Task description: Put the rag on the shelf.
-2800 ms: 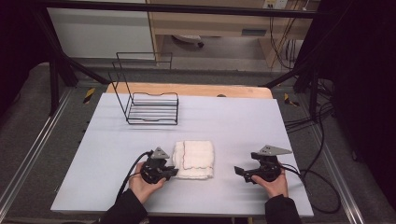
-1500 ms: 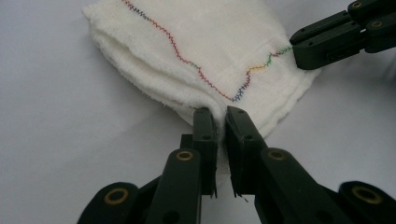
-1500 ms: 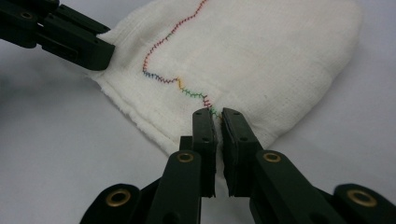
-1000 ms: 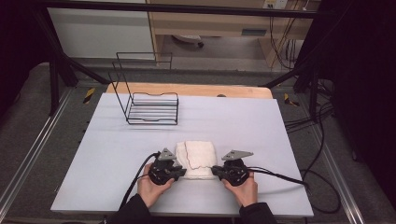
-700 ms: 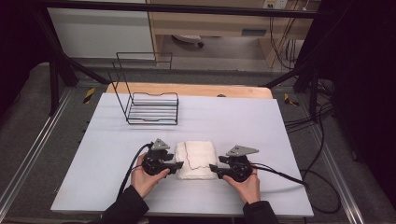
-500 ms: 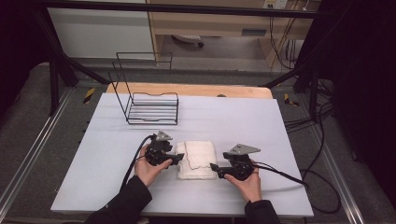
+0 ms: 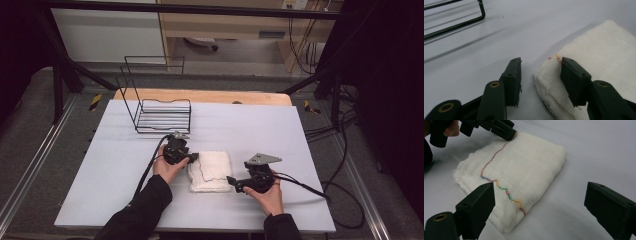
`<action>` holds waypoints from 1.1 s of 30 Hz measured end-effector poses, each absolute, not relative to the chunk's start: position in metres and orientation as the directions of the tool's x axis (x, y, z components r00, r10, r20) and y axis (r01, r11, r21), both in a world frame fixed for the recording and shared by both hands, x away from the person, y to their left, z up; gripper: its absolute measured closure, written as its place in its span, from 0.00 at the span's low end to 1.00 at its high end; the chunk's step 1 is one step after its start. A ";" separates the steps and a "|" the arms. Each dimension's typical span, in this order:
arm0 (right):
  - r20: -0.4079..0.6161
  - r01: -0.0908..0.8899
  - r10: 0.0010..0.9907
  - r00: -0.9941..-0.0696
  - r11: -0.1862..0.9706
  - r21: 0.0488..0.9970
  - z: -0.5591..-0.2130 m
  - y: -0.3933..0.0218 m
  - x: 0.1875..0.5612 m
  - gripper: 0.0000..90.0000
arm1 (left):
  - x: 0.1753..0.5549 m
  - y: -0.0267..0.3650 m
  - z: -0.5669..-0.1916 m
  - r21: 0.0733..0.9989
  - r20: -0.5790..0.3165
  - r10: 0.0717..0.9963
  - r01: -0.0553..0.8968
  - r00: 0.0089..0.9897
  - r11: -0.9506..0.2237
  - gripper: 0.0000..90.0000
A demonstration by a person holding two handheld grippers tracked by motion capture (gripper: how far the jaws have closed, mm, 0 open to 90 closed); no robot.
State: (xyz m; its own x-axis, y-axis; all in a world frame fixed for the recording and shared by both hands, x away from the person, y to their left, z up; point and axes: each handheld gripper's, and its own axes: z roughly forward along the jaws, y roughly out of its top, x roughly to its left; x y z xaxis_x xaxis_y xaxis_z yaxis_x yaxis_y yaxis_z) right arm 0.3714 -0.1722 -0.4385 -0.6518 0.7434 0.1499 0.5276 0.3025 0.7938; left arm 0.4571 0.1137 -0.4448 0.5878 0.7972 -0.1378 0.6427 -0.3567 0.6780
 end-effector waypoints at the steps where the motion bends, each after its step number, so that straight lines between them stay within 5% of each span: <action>1: 0.156 0.533 0.744 -0.650 0.300 0.791 -0.438 -0.172 0.371 0.10 | 0.457 0.113 -0.445 0.676 -0.139 0.793 0.642 0.594 -0.363 0.59; 15: 0.164 0.535 0.737 -0.656 0.300 0.789 -0.437 -0.173 0.375 0.07 | 0.452 0.105 -0.444 0.670 -0.147 0.783 0.643 0.604 -0.370 0.86; 33: 0.160 0.528 0.759 -0.631 0.269 0.805 -0.434 -0.163 0.413 0.02 | 0.452 0.103 -0.445 0.674 -0.113 0.764 0.615 0.635 -0.411 0.88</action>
